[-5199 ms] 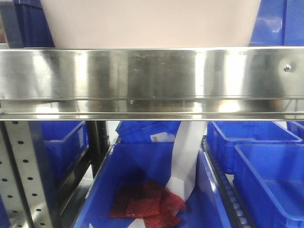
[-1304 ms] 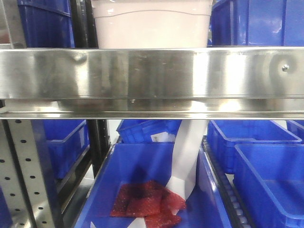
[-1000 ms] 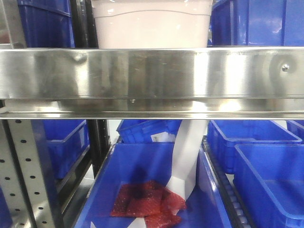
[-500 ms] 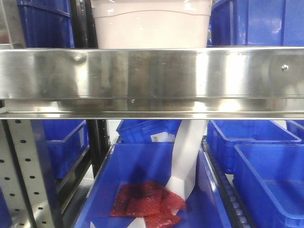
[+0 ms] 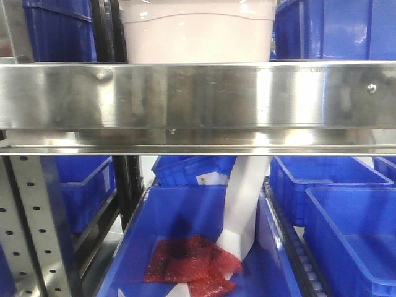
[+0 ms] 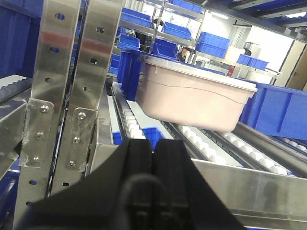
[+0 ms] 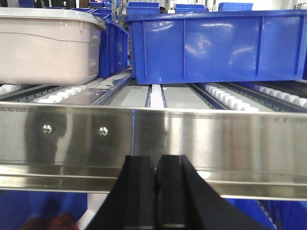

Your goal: Grab white bin and place on right shelf

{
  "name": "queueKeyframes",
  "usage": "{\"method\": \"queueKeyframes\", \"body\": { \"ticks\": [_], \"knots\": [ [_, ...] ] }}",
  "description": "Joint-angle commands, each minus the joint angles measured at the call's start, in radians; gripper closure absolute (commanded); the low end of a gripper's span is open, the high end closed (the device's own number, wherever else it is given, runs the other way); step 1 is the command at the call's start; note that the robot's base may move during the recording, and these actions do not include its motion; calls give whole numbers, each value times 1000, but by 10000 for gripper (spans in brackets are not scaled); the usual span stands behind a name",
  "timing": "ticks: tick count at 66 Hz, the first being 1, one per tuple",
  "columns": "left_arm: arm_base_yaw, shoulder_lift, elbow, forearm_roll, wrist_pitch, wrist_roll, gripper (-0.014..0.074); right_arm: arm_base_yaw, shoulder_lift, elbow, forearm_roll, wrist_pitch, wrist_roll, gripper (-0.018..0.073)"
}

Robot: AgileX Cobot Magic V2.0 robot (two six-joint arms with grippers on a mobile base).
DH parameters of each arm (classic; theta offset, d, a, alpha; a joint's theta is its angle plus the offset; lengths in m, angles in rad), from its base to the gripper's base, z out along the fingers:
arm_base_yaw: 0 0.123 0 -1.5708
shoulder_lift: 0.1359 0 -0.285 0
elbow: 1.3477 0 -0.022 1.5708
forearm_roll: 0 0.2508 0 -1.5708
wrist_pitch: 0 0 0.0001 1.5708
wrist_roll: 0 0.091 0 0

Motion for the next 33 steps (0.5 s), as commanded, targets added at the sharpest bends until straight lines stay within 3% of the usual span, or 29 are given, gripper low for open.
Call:
{"method": "queueKeyframes", "body": {
  "ticks": [1, 33],
  "knots": [
    [-3, 12, -25, -23, -58, -7, 715, -7, -17, -1, -15, -112, -16, 526],
    [-3, 12, -25, -23, -58, -7, 715, -7, -17, -1, -15, -112, -16, 527]
  ]
}}
